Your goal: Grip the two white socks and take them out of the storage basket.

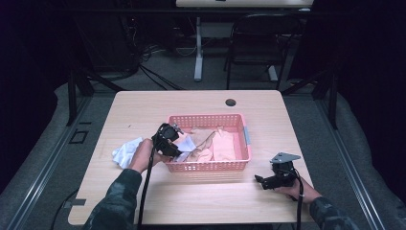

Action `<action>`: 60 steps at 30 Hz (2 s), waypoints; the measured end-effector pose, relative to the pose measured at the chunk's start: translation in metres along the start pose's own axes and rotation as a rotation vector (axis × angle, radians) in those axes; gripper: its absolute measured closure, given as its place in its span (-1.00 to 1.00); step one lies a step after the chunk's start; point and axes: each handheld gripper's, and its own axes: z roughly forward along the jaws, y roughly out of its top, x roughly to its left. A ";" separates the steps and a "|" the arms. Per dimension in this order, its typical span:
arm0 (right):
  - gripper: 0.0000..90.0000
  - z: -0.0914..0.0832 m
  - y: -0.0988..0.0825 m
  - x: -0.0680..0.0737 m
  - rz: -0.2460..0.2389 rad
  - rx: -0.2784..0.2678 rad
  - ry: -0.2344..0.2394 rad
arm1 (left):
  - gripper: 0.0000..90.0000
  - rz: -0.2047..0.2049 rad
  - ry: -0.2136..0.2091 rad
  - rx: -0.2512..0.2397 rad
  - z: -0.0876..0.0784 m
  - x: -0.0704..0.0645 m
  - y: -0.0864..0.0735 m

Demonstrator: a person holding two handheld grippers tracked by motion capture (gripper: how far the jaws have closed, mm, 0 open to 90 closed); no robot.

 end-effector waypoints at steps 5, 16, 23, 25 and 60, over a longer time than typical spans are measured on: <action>-1.00 0.000 0.000 0.000 0.001 -0.001 -0.001 | 0.83 -0.018 0.006 0.004 0.000 0.001 -0.001; -1.00 0.000 0.000 0.000 0.000 -0.001 0.001 | 0.88 -0.006 0.021 -0.043 -0.021 -0.004 0.006; -1.00 0.000 0.000 0.000 0.000 -0.001 -0.002 | 0.88 0.014 0.027 -0.084 -0.042 -0.006 0.013; -1.00 0.000 0.000 0.000 0.000 -0.002 -0.001 | 0.88 0.032 0.037 -0.095 -0.051 -0.008 0.018; -1.00 0.000 0.000 0.000 0.001 -0.003 0.001 | 0.88 0.067 0.067 -0.246 -0.136 -0.002 0.061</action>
